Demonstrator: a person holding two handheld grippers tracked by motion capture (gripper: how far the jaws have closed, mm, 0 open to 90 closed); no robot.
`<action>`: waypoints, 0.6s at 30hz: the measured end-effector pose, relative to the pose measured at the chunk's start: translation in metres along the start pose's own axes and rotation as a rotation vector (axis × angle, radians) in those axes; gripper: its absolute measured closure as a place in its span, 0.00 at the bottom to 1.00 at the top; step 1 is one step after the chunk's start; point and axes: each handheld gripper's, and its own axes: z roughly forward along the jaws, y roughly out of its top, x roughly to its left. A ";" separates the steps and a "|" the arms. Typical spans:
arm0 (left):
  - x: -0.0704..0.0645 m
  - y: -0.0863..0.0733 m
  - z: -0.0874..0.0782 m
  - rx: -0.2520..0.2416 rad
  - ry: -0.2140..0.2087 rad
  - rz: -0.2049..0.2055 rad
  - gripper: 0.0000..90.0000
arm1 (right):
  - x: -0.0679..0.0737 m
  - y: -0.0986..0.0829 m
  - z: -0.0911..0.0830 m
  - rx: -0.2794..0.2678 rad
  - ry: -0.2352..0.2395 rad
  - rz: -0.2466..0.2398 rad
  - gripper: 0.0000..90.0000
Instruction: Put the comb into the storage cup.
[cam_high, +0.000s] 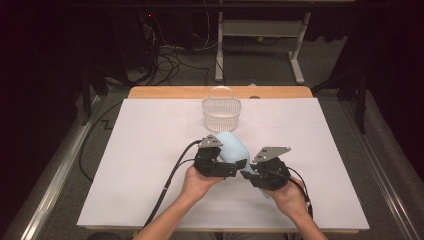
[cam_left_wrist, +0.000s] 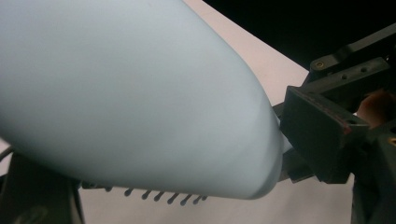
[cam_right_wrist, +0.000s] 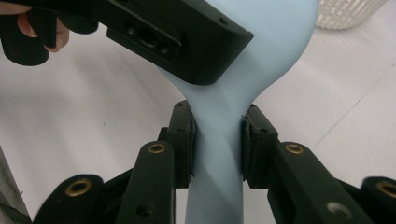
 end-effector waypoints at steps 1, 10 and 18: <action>0.000 0.000 0.000 0.003 0.000 -0.002 0.20 | 0.000 0.000 0.000 0.000 0.000 -0.002 0.78; -0.002 0.001 -0.004 -0.005 -0.012 -0.007 0.31 | 0.000 0.000 0.002 0.015 -0.016 -0.016 0.78; -0.004 0.007 -0.013 -0.045 -0.054 -0.005 0.44 | -0.002 0.000 0.002 0.015 -0.013 -0.020 0.78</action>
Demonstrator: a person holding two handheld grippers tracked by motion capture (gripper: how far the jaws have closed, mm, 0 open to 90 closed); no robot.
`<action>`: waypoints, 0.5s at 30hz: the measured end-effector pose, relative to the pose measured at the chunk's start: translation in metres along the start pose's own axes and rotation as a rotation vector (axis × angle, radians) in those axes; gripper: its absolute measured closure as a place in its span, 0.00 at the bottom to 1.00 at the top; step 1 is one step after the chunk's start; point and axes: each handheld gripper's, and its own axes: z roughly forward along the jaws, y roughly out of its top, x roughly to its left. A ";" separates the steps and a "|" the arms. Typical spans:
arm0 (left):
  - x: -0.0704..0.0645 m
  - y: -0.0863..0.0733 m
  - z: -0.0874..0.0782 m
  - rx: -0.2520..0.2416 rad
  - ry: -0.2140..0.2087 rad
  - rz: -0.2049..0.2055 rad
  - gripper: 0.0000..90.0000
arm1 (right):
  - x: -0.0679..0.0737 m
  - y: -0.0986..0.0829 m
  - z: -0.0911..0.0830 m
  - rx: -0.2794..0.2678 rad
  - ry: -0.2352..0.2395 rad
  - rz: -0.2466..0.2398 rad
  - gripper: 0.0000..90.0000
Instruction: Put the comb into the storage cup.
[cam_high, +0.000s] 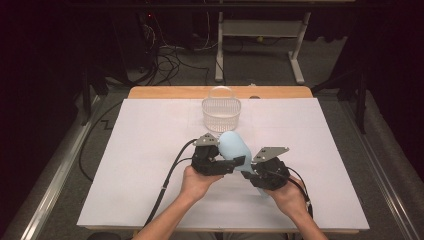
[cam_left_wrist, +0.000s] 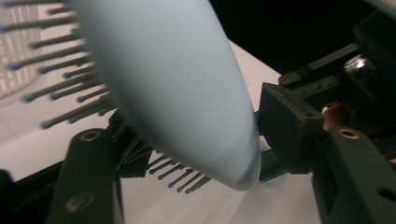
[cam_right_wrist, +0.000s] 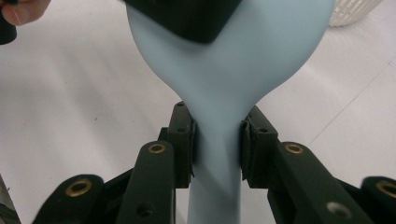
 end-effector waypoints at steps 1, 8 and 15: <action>-0.002 0.002 -0.001 0.002 0.002 0.009 0.45 | 0.000 0.000 0.000 -0.004 0.004 0.003 0.78; -0.009 0.010 -0.006 0.006 -0.025 0.027 0.54 | -0.002 -0.001 -0.001 -0.017 0.022 0.013 0.77; -0.017 0.018 -0.015 0.014 -0.038 0.070 0.57 | -0.001 0.001 -0.006 -0.052 0.046 0.001 0.77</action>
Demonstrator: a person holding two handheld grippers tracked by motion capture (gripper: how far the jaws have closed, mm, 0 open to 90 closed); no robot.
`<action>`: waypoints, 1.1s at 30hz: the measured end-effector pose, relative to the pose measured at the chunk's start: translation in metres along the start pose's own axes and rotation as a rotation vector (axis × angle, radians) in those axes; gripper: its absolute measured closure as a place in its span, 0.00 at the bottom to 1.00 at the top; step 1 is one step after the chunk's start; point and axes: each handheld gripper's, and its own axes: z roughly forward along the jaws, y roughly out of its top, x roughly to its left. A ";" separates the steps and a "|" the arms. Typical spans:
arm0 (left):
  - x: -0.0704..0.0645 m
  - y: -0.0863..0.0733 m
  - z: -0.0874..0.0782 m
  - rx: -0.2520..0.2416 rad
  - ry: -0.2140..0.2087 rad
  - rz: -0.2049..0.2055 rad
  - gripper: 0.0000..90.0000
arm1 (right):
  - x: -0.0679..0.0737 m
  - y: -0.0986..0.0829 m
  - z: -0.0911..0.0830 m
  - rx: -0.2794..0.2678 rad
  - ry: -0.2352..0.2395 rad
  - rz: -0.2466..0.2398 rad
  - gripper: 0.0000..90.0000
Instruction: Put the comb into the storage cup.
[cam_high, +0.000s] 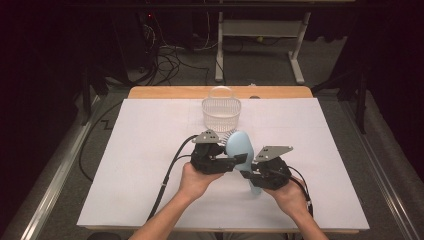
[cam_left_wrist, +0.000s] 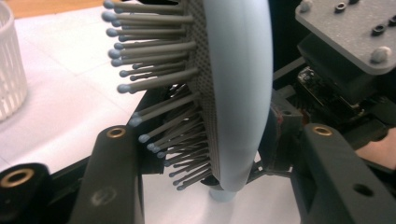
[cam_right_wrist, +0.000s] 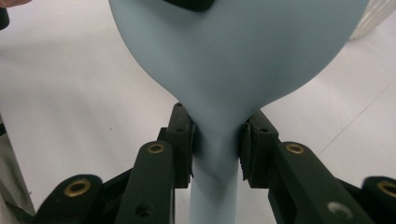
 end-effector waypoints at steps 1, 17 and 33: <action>-0.001 0.001 -0.001 0.004 0.002 0.007 0.57 | 0.001 0.001 -0.001 -0.006 0.001 -0.001 0.77; -0.006 0.011 -0.004 -0.015 0.020 0.018 0.58 | -0.006 -0.001 -0.009 -0.064 0.038 0.048 0.72; 0.001 0.016 -0.020 -0.025 0.050 0.005 0.58 | -0.012 -0.013 -0.013 -0.169 0.009 0.047 0.43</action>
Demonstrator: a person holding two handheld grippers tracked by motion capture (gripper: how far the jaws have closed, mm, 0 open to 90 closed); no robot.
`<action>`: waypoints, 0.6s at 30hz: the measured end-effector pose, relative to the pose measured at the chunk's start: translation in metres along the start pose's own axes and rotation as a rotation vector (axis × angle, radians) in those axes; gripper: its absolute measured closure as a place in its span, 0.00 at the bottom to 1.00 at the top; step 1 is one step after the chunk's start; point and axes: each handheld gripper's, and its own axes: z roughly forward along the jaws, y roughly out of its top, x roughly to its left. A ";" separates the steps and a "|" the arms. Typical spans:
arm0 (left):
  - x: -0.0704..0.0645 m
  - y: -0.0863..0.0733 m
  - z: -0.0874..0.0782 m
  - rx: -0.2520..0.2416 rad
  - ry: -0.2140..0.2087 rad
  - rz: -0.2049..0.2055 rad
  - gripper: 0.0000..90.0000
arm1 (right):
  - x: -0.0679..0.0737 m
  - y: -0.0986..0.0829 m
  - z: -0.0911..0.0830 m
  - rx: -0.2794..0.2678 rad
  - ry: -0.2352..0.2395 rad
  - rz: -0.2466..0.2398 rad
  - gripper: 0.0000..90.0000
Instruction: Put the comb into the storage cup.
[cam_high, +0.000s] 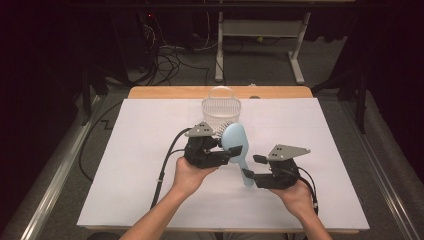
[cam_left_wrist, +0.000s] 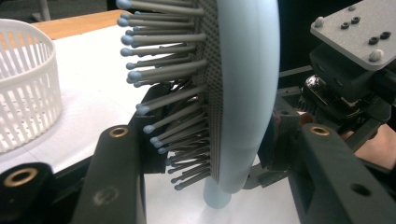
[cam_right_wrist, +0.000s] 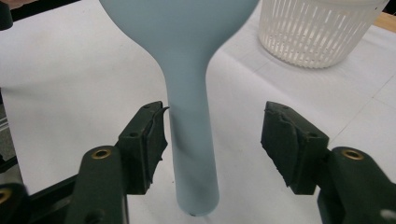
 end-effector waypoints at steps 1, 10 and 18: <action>0.000 0.000 -0.001 -0.001 0.002 0.003 0.58 | 0.000 -0.001 0.000 -0.004 -0.001 -0.001 0.42; 0.012 0.004 -0.010 -0.001 0.035 -0.008 0.58 | -0.008 -0.005 -0.008 -0.061 -0.017 0.051 0.32; 0.014 0.008 -0.014 -0.007 0.050 0.007 0.58 | -0.014 -0.014 -0.013 -0.066 -0.052 0.069 0.31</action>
